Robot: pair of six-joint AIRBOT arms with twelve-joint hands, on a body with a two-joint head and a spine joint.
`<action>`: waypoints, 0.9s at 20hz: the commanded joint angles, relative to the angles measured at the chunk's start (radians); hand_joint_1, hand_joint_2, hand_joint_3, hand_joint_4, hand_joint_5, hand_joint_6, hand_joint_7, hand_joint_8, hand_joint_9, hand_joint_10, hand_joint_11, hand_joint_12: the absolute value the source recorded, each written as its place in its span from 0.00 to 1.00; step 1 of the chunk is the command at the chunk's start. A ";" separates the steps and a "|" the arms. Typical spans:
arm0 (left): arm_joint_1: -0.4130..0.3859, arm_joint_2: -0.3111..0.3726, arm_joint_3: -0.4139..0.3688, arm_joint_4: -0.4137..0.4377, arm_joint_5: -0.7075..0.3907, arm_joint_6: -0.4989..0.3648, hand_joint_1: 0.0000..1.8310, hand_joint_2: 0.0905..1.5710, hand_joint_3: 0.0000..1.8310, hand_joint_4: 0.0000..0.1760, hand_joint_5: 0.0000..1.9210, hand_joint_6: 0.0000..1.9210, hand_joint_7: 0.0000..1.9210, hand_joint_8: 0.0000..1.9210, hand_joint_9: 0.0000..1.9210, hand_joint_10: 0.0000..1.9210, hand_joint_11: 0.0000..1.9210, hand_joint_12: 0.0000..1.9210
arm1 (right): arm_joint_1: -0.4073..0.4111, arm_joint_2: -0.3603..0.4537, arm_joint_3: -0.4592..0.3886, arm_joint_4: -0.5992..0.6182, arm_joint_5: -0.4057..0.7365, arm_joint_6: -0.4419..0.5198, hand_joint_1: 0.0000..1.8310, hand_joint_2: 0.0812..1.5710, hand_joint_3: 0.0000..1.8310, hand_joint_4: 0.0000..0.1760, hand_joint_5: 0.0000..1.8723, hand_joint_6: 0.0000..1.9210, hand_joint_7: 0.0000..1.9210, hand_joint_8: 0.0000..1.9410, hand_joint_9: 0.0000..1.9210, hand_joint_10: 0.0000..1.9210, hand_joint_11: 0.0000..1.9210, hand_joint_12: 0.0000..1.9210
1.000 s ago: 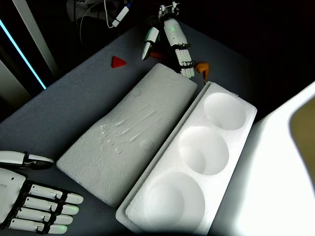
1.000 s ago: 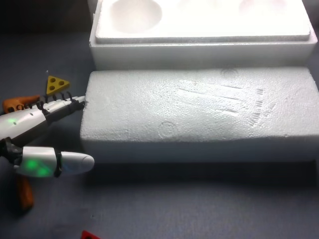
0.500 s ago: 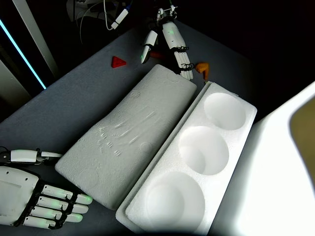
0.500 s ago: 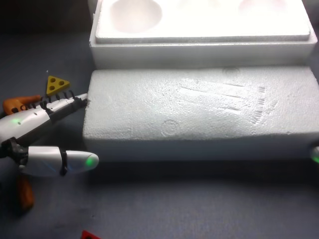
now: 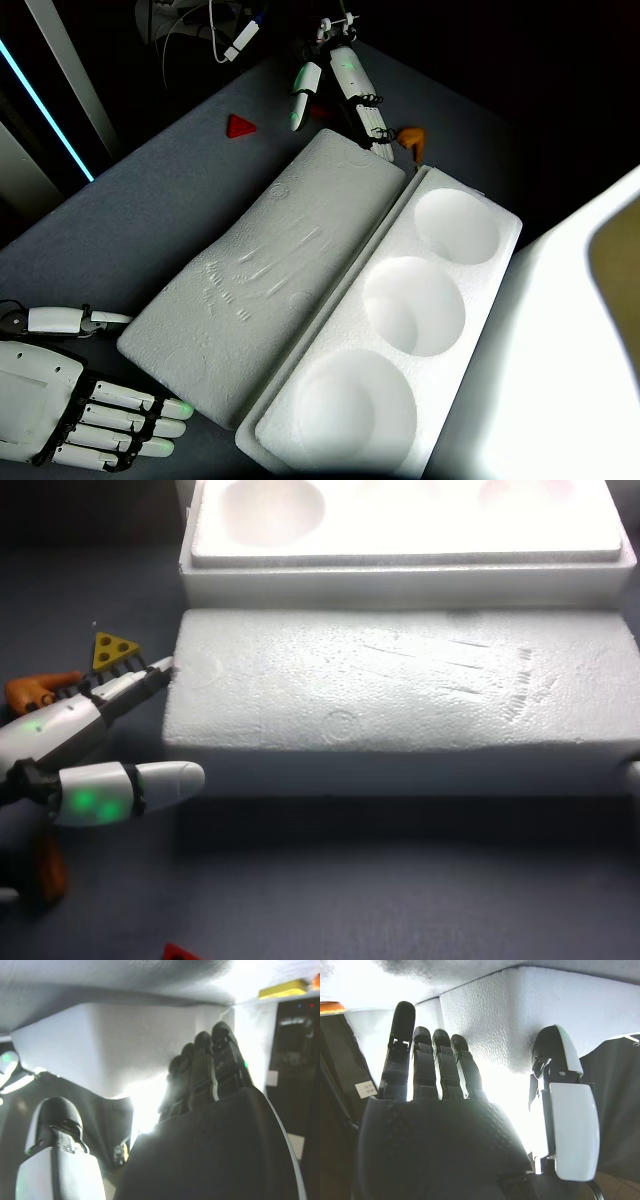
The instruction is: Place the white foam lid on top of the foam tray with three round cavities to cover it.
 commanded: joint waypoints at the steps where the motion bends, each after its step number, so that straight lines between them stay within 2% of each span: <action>1: 0.000 0.009 -0.010 0.046 -0.156 -0.006 0.19 0.69 0.01 0.00 0.02 0.00 0.00 0.00 0.00 0.00 0.00 0.00 | 0.000 0.014 -0.010 -0.049 0.134 0.018 0.22 0.74 0.00 0.00 0.16 0.02 0.17 0.02 0.00 0.41 0.00 0.88; 2: 0.007 0.014 -0.021 0.047 -0.172 -0.006 0.20 0.70 0.01 0.00 0.02 0.00 0.00 0.00 0.00 0.00 0.00 0.00 | -0.003 0.019 -0.020 -0.052 0.147 0.020 0.24 0.75 0.00 0.00 0.14 0.01 0.13 0.01 0.00 0.27 0.00 0.81; 3: 0.012 0.019 -0.029 0.049 -0.185 -0.007 0.20 0.70 0.01 0.00 0.02 0.00 0.00 0.00 0.00 0.00 0.00 0.00 | -0.006 0.021 -0.029 -0.057 0.160 0.024 0.24 0.75 0.00 0.00 0.14 0.01 0.13 0.01 0.00 0.27 0.00 0.81; 4: 0.018 0.026 -0.041 0.053 -0.202 -0.007 0.22 0.70 0.01 0.00 0.02 0.00 0.00 0.00 0.00 0.00 0.00 0.00 | -0.014 0.028 -0.040 -0.062 0.176 0.029 0.23 0.74 0.00 0.00 0.13 0.00 0.08 0.01 0.00 0.15 0.00 0.79; 5: 0.025 0.033 -0.052 0.058 -0.219 -0.012 0.22 0.70 0.01 0.00 0.02 0.00 0.00 0.00 0.00 0.00 0.00 0.00 | -0.026 0.041 -0.056 -0.067 0.199 0.034 0.22 0.73 0.00 0.00 0.12 0.00 0.07 0.01 0.00 0.11 0.00 0.74; 7: 0.043 0.054 -0.079 0.066 -0.257 -0.016 0.21 0.72 0.01 0.00 0.02 0.00 0.00 0.00 0.00 0.00 0.00 0.00 | -0.050 0.068 -0.089 -0.077 0.246 0.037 0.24 0.74 0.00 0.00 0.09 0.00 0.05 0.00 0.00 0.09 0.00 0.65; 8: 0.056 0.069 -0.099 0.069 -0.283 -0.018 0.22 0.72 0.01 0.00 0.02 0.00 0.00 0.00 0.00 0.00 0.00 0.00 | -0.069 0.086 -0.111 -0.078 0.277 0.038 0.25 0.76 0.00 0.00 0.09 0.00 0.06 0.00 0.00 0.14 0.00 0.69; 9: 0.066 0.079 -0.112 0.072 -0.304 -0.019 0.18 0.73 0.01 0.00 0.01 0.00 0.00 0.00 0.00 0.00 0.00 0.00 | -0.083 0.098 -0.125 -0.079 0.305 0.040 0.26 0.75 0.00 0.00 0.05 0.00 0.02 0.00 0.00 0.08 0.00 0.70; 10: 0.078 0.099 -0.134 0.079 -0.340 -0.022 0.15 0.74 0.01 0.00 0.01 0.00 0.00 0.00 0.00 0.00 0.00 0.00 | -0.114 0.118 -0.152 -0.079 0.358 0.045 0.24 0.74 0.00 0.00 0.06 0.01 0.03 0.00 0.00 0.07 0.00 0.60; 12: 0.080 0.118 -0.152 0.090 -0.372 -0.022 0.15 0.74 0.01 0.00 0.01 0.00 0.00 0.00 0.00 0.00 0.00 0.00 | -0.146 0.148 -0.181 -0.081 0.414 0.046 0.24 0.75 0.00 0.00 0.08 0.02 0.03 0.01 0.00 0.07 0.00 0.59; 13: 0.080 0.125 -0.158 0.094 -0.383 -0.022 0.13 0.74 0.01 0.00 0.00 0.00 0.00 0.00 0.00 0.00 0.00 0.00 | -0.151 0.161 -0.191 -0.085 0.436 0.046 0.23 0.77 0.00 0.00 0.08 0.04 0.05 0.01 0.00 0.14 0.00 0.62; 14: 0.077 0.135 -0.165 0.100 -0.400 -0.022 0.12 0.74 0.01 0.00 0.00 0.00 0.00 0.00 0.00 0.00 0.00 0.00 | -0.151 0.174 -0.201 -0.095 0.456 0.046 0.24 0.76 0.00 0.00 0.04 0.14 0.05 0.00 0.00 0.18 0.00 0.67; 15: 0.073 0.143 -0.170 0.106 -0.414 -0.021 0.13 0.75 0.01 0.00 0.00 0.00 0.00 0.00 0.00 0.00 0.00 0.00 | -0.149 0.186 -0.205 -0.105 0.468 0.045 0.26 0.76 0.00 0.00 0.01 0.17 0.06 0.01 0.00 0.22 0.00 0.69; 17: 0.056 0.153 -0.172 0.115 -0.423 -0.014 0.16 0.76 0.01 0.00 0.01 0.00 0.00 0.00 0.00 0.00 0.00 0.00 | -0.132 0.204 -0.211 -0.119 0.479 0.034 0.26 0.74 0.00 0.00 0.02 0.15 0.07 0.01 0.00 0.23 0.00 0.71; 18: 0.040 0.157 -0.169 0.123 -0.424 -0.013 0.16 0.76 0.01 0.00 0.01 0.01 0.00 0.00 0.00 0.00 0.00 0.00 | -0.123 0.213 -0.212 -0.124 0.485 0.029 0.23 0.76 0.00 0.00 0.01 0.19 0.10 0.02 0.00 0.39 0.00 0.84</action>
